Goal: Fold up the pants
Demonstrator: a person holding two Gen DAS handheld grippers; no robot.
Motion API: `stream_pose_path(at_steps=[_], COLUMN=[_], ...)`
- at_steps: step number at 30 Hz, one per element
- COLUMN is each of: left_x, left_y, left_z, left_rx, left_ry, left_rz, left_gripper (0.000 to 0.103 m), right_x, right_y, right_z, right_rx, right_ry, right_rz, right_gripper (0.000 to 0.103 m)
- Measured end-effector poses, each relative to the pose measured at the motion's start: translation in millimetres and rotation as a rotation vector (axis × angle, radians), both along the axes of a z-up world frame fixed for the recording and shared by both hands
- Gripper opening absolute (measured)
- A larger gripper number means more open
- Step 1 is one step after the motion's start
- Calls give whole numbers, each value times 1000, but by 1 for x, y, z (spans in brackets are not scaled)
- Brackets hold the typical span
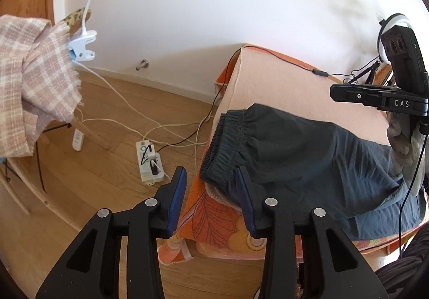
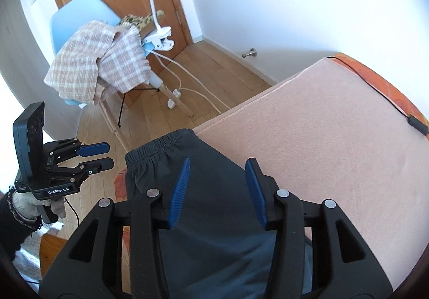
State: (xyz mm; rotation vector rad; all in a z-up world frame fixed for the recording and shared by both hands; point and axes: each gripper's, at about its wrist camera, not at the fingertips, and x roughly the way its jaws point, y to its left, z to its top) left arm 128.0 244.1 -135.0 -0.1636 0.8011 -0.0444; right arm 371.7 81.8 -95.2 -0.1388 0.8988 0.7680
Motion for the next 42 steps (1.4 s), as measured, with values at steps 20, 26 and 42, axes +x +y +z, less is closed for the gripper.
stream_pose_path(at_steps=[20,26,42], left_x=[48,65,90], left_y=[-254,-351,-583], left_z=[120,119,79], left_rx=[-82,-128,-249], left_ry=[-96,-50,161], left_rz=[-632,-814,-1114], left_gripper=[62,62,62], right_x=[-193,-254,-355], right_y=[-328,-409,-568], right_z=[83,77,14], right_rx=[31,43,77], right_ry=[-151,-144,-66], right_rz=[-714,-914,-1330], right_gripper=[59,59,62])
